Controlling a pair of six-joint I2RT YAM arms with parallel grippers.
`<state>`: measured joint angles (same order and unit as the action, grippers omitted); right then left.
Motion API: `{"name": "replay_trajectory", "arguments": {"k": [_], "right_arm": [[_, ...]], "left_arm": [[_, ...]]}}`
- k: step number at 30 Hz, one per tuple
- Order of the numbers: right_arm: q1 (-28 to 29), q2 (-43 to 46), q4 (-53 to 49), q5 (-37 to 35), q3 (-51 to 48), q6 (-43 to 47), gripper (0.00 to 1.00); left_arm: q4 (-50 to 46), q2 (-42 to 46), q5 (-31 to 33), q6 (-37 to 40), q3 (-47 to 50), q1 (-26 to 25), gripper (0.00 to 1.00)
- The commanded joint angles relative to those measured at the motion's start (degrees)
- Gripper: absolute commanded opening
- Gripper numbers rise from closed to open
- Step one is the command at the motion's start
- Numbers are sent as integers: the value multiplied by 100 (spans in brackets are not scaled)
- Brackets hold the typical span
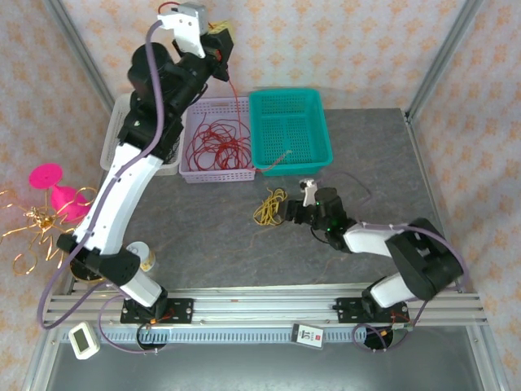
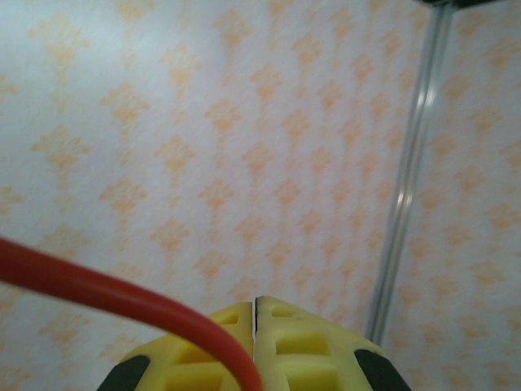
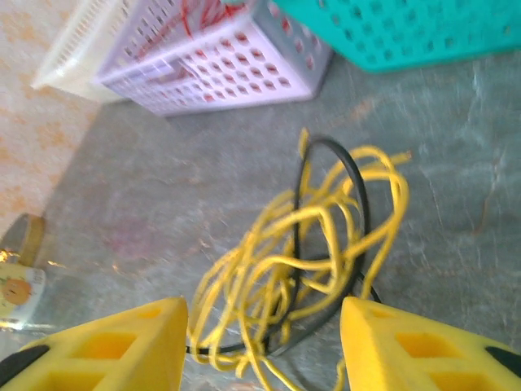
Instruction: Untangle the cables
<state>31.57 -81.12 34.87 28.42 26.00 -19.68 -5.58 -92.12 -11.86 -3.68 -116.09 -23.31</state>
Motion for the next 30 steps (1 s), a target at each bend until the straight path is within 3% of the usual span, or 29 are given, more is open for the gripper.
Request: {"name": "replay_trajectory", "arguments": {"k": [1,10,30], "right_arm": [[7,600,-841,-321,83,118,54],[11,1831,-1742,-986,-239,185,57],[7,1371,-1744,-1146,-64,140,58]], "left_arm": [[496,-221,451,193,375,140,0],[695,-952,496,-8,565,526,0],[489,-752,343,-94,859,1257,0]]}}
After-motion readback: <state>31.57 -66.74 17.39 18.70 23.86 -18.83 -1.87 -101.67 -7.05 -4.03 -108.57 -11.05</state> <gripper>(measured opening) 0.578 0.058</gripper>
